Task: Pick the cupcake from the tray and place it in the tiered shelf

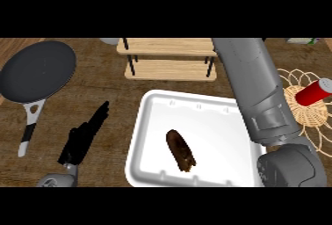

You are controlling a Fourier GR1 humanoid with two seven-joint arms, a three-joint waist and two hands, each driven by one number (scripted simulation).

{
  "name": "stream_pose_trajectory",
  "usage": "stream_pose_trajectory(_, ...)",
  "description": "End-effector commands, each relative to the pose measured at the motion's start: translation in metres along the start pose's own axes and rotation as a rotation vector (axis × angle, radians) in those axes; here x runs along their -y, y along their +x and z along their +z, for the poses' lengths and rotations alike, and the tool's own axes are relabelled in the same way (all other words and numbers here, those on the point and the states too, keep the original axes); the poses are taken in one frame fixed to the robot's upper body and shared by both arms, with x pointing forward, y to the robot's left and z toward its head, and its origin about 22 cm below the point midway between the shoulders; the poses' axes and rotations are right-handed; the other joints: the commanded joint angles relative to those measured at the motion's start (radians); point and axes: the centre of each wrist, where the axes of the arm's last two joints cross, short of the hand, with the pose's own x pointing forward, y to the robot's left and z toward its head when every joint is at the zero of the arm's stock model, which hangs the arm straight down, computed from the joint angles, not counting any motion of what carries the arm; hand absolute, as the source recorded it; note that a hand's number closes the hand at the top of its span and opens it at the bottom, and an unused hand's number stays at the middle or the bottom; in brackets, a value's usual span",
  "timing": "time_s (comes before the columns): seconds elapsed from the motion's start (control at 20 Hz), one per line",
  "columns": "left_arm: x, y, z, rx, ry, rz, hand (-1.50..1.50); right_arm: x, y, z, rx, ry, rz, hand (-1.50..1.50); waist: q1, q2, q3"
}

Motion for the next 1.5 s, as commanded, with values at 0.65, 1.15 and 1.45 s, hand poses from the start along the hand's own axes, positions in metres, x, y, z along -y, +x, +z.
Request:
stream_pose_trajectory(0.65,-0.028,-0.031,0.029,-0.078,0.097,0.033,0.00,0.111,-0.048,-0.029,0.034,-0.520,-0.178,-1.50,-0.114,-0.038,0.005)
stream_pose_trajectory(1.15,-0.016,0.002,0.017,-0.068,0.097,0.039,0.00,0.218,-0.084,0.029,0.124,-0.421,-0.097,-1.50,-0.112,-0.034,0.006)
stream_pose_trajectory(1.45,-0.001,-0.007,0.012,-0.037,0.091,0.025,0.00,0.251,-0.097,0.083,0.127,-0.393,-0.058,-1.50,-0.093,-0.026,0.005)
